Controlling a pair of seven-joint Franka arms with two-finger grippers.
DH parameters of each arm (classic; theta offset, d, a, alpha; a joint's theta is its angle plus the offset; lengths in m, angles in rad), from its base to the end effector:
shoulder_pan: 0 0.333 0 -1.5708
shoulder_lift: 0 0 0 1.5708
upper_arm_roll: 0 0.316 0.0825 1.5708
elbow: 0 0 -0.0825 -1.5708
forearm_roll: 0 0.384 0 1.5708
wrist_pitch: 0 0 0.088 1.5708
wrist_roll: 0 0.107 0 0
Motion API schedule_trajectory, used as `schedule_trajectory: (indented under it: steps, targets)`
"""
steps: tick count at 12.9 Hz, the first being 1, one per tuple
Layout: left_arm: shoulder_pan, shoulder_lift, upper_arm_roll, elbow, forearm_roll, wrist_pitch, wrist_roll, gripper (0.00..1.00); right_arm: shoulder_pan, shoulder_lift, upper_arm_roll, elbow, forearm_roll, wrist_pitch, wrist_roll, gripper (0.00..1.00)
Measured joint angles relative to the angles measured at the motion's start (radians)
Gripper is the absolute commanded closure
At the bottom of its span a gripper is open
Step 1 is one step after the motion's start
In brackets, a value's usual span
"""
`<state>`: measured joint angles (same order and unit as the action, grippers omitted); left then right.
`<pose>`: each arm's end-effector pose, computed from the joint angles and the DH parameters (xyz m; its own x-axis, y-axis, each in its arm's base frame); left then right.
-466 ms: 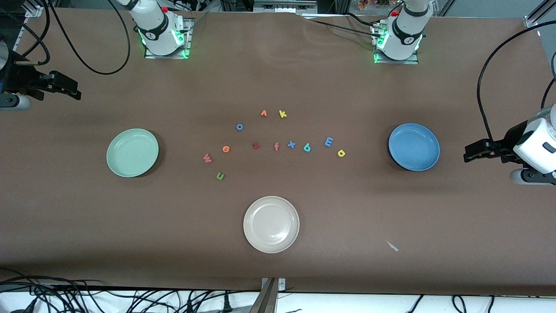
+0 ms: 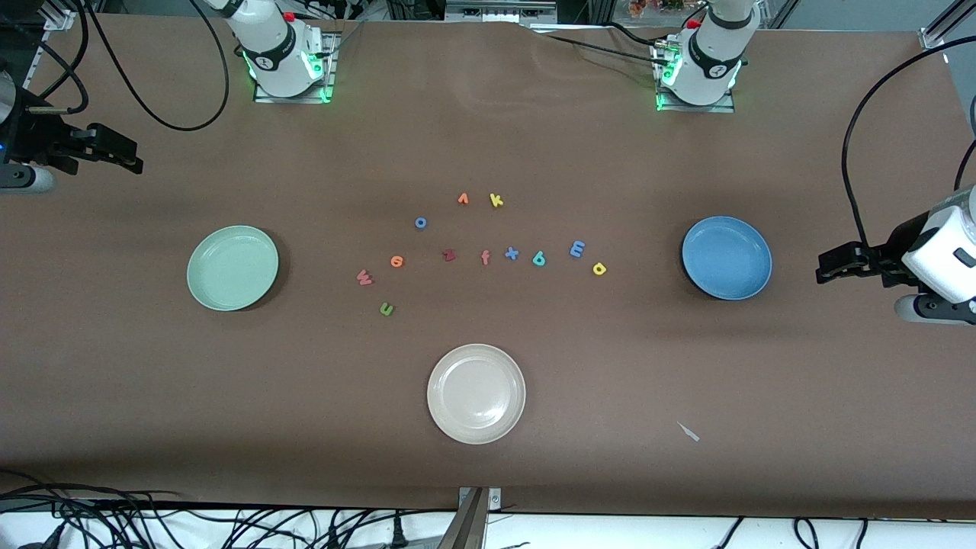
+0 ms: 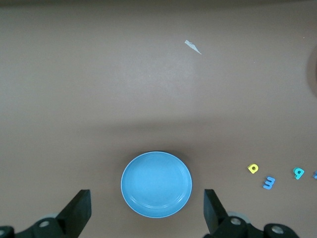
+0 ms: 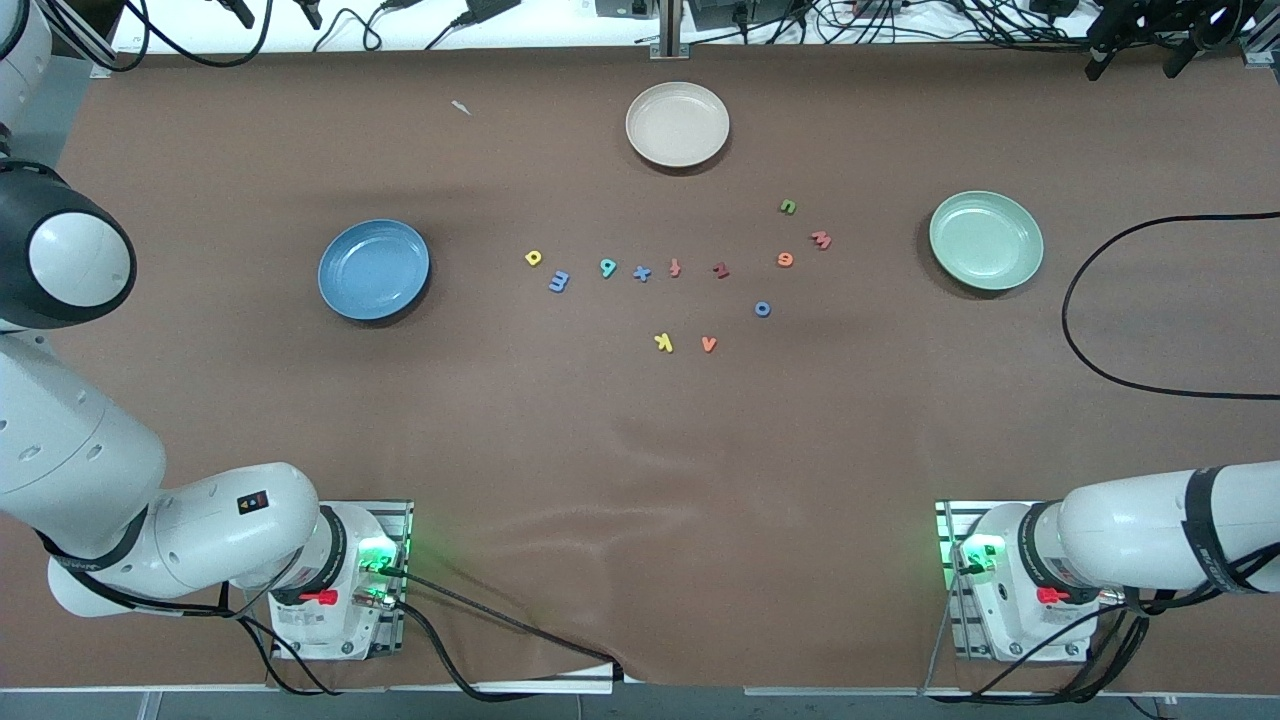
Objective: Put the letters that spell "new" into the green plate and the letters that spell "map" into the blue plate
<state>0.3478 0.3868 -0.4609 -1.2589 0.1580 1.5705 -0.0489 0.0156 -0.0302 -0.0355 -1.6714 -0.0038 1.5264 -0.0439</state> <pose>0.6588 0.0000 0.5545 0.9984 -0.0406 -0.0381 -0.0403 -0.9991 0.0088 0.5368 -0.0114 0.5902 0.9931 0.0241 -0.1146 0.0240 -0.9997 -0.0023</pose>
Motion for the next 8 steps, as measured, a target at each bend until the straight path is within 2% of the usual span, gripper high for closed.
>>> schedule_trajectory:
  steps: [8]
  targets:
    - [0.0,0.0,0.0,-0.007,0.0,0.0,0.006,0.0,0.0,0.0,0.0,0.0,0.0,-0.001,0.0,0.0]
